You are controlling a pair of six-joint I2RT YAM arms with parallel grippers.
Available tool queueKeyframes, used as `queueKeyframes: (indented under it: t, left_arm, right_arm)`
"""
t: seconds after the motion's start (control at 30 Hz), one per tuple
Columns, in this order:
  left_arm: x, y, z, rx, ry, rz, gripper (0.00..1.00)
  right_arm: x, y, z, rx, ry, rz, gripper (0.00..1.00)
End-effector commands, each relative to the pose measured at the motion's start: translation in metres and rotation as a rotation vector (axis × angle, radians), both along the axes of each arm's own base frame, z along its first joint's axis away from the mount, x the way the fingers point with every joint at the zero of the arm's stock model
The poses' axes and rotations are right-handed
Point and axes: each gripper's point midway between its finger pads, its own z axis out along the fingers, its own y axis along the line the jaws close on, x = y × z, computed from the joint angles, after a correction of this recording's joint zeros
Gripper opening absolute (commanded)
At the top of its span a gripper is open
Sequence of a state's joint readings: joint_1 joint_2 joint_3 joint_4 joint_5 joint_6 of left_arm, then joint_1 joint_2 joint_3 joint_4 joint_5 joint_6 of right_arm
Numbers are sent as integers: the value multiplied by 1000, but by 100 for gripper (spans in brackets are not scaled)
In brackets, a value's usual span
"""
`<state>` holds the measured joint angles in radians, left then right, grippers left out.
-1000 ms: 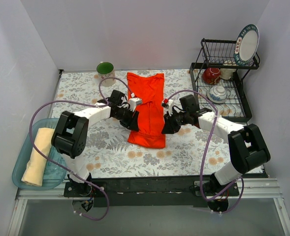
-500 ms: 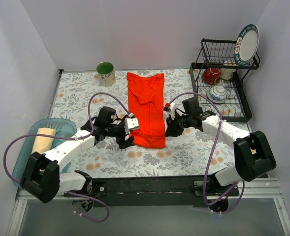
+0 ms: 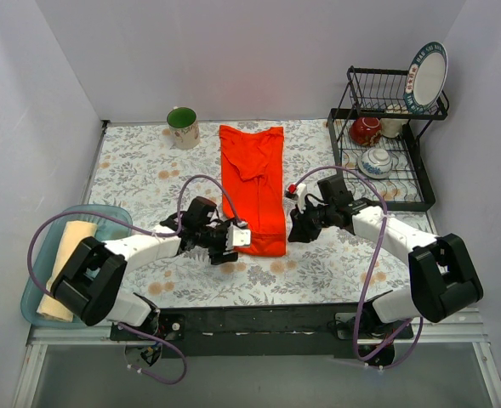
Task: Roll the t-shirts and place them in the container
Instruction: Fold the T-shirt at the center of the board.
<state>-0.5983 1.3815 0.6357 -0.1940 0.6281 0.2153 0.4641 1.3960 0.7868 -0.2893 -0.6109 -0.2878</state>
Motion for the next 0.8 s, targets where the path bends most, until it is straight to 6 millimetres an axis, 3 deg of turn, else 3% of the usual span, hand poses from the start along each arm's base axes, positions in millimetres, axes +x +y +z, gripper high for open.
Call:
queueKeyframes:
  t: [0.0,0.27,0.33,0.43,0.6,0.73,0.77]
  left_arm:
    - [6,-3,-12,27,-75,-52,61]
    - [1,5,-41,124,-114,-97,33]
    - [0,6,-43,137,-108,-86,16]
    - [-6,7,-38,137,-61,-69,3]
    - [-29,8,-25,141,143,-12,0]
    - [-39,-4,-7,87,288,44,0]
    - [-41,-9,-4,72,335,56,0]
  right_arm:
    - [1,1,3,22,-13,-4,27]
    - [8,3,-3,11,-10,6,27]
    - [8,3,-5,6,-18,19,25]
    - [6,6,-2,12,-81,61,24]
    - [-11,26,9,30,-300,226,31]
    - [-35,42,16,47,-464,346,47]
    - [-41,40,8,22,-484,352,49]
